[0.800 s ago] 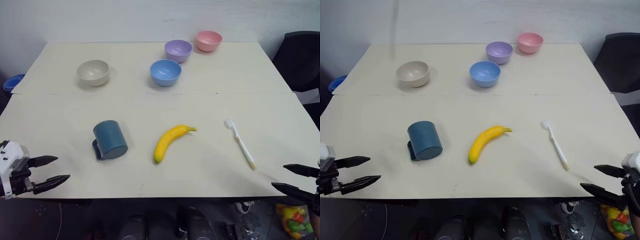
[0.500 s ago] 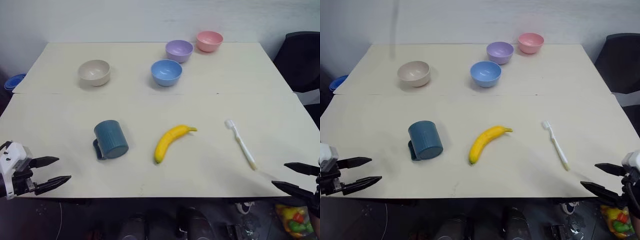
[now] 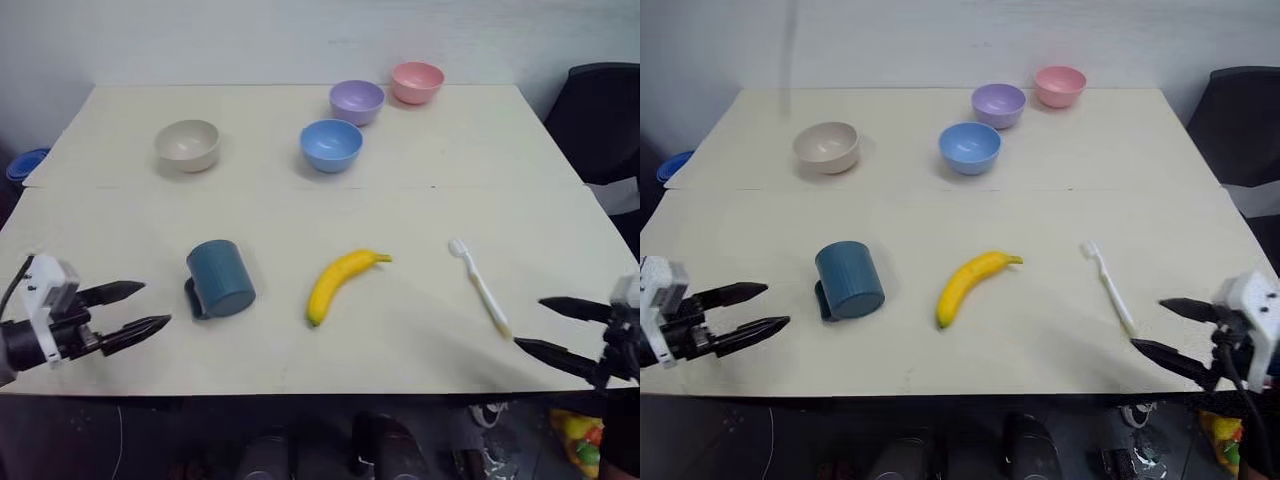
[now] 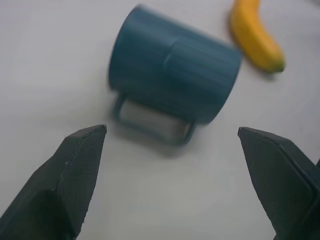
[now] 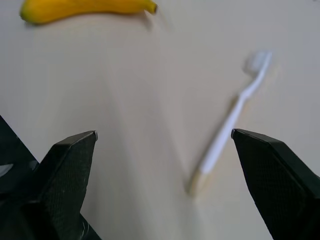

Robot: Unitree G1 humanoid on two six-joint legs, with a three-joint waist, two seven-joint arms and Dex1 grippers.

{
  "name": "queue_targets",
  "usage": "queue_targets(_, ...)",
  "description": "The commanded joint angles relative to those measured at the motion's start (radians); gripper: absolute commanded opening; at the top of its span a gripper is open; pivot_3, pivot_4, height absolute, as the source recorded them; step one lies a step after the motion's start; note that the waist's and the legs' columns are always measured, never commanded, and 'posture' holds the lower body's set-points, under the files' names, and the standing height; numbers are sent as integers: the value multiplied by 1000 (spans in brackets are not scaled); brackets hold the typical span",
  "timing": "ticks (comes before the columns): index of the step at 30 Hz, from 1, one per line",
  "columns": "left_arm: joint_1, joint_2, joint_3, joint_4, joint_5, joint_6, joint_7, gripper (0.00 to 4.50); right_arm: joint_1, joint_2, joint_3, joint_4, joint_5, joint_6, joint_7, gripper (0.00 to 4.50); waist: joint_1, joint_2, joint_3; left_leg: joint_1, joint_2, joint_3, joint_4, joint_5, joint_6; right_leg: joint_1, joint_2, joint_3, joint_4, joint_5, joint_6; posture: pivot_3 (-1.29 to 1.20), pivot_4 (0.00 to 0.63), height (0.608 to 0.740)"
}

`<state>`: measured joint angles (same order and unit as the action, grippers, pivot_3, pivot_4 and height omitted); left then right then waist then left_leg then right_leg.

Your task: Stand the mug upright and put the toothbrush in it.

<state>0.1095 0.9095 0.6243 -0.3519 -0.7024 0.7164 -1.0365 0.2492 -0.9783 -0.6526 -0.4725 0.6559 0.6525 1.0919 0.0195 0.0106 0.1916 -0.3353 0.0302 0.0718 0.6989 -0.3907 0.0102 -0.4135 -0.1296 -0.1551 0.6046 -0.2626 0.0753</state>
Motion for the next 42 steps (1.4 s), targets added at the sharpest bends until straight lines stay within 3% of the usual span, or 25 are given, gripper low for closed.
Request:
queue_targets(1,-104,63,-15,-149,-148,77,24,4500,-182,-54,160,-77,13,-33,-14,4472,-1,0,0,0,0,0,0,0,-1,0,0,0,0,0,0,0,150,740)
queue_targets(5,-193,119,-90,-250,-183,92,46,4500,-579,6,559,8,-195,-183,-1,4472,-20,1,1,1,-1,0,0,2,-3,0,1,0,2,0,0,0,150,740)
queue_targets(9,-194,152,-82,-258,-173,87,36,4500,-859,148,832,199,-387,-362,52,4472,-25,1,2,0,0,1,-1,6,-7,-3,14,2,3,-1,-2,0,150,740)
queue_targets(13,-130,170,-51,-246,-100,52,23,4500,-1084,336,1020,499,-572,-592,76,4472,-40,-1,3,-5,1,4,-1,7,-10,-11,17,2,10,-2,-4,0,150,740)
queue_targets(16,-92,164,-21,-252,-70,36,36,4500,-1187,402,1119,733,-723,-811,71,4472,-44,-1,3,-9,1,7,0,8,-9,-16,15,0,14,-2,-4,0,150,740)
queue_targets(24,-42,128,42,-298,-59,39,100,4500,-1289,533,1163,1022,-791,-1009,121,4472,-49,-2,3,-16,2,4,4,8,-7,-21,13,0,14,-1,-2,0,150,740)
queue_targets(30,-21,121,52,-307,-46,26,118,4500,-1294,606,1178,1126,-790,-939,229,4472,-50,-2,3,-16,3,3,4,9,-9,-22,14,4,17,-2,-3,0,150,740)
queue_targets(34,-16,101,42,-295,-17,5,149,4500,-1266,614,1188,1141,-792,-905,308,3590,-47,-3,2,-15,3,3,4,10,-9,-21,14,7,17,-2,-3,0,150,740)
queue_targets(39,-15,96,35,-295,-20,-3,143,4500,-1253,632,1131,1095,-748,-859,300,1894,-49,-4,2,-15,3,3,4,9,-9,-21,13,8,17,-2,-3,0,150,740)
queue_targets(40,-22,95,25,-292,-22,-6,143,4500,-1250,632,1119,1083,-741,-847,295,1675,-49,-4,2,-15,3,3,4,9,-9,-22,14,8,17,-2,-3,0,150,740)
queue_targets(42,-37,94,6,-289,-30,-9,144,4500,-1241,630,1095,1058,-737,-836,265,1661,-49,-4,2,-16,3,3,4,9,-9,-22,14,8,17,-2,-3,0,150,740)
